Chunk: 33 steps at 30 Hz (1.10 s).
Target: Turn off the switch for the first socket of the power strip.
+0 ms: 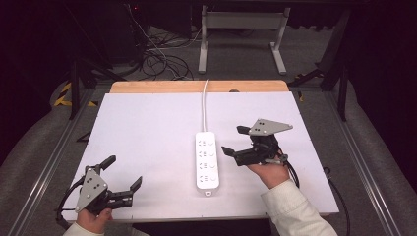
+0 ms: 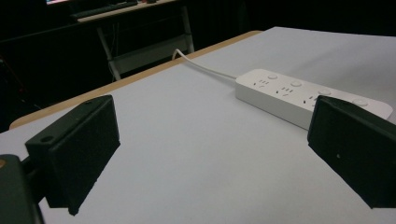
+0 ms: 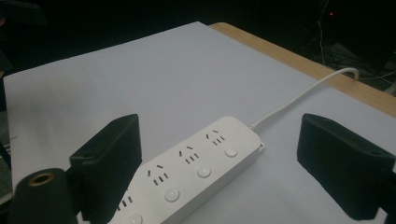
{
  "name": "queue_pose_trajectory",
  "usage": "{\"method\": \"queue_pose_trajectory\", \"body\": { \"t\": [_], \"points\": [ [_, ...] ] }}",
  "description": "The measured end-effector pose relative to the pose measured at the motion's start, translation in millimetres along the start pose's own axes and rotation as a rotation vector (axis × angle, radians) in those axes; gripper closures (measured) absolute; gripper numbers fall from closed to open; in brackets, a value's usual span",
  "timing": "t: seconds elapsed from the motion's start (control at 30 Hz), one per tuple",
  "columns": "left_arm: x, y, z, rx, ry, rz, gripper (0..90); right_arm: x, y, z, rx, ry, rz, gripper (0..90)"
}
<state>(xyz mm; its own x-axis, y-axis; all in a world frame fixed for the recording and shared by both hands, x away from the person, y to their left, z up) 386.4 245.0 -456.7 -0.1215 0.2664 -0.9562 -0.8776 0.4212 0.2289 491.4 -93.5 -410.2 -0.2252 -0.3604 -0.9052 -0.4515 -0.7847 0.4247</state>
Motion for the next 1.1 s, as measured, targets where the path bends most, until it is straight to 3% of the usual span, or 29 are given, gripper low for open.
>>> {"method": "queue_pose_trajectory", "body": {
  "t": [0.13, 0.33, 0.47, 0.83, 1.1],
  "points": [
    [0.1, -0.2, -0.1, 0.0, 0.0, 0.001, 2.5, 7.2, 10.5, -2.1, 0.021, -0.001, -0.017, 7.6],
    [0.3, -0.6, 0.0, -0.001, 0.001, 0.002, 2.5, 19.9, 25.0, -3.0, 0.019, 0.021, -0.062, 4.8],
    [0.2, -1.0, -0.4, 0.002, -0.004, 0.003, 2.5, 29.3, 34.6, -5.6, 0.032, 0.01, -0.079, 4.6],
    [0.4, -1.1, -0.2, -0.001, -0.001, 0.004, 2.4, 64.2, 50.4, -13.5, 0.03, -0.038, -0.054, 5.1],
    [0.8, -1.5, 0.2, -0.002, -0.003, 0.007, 2.4, 89.1, 58.4, -18.8, 0.058, -0.035, -0.021, 5.1]
  ]
}}
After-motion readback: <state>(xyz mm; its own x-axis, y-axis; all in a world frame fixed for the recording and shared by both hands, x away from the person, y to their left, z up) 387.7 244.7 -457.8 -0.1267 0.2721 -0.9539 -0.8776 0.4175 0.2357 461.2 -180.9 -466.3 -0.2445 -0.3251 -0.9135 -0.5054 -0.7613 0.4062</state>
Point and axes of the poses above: each handheld gripper's, and its own axes: y roughly backward along the jaws, x roughly out of its underside, z roughly to its left, the point moved 7 cm from there along -y, roughly forward along the jaws, and after that the axes turned 4 degrees about -x, right-handed, at the moved point
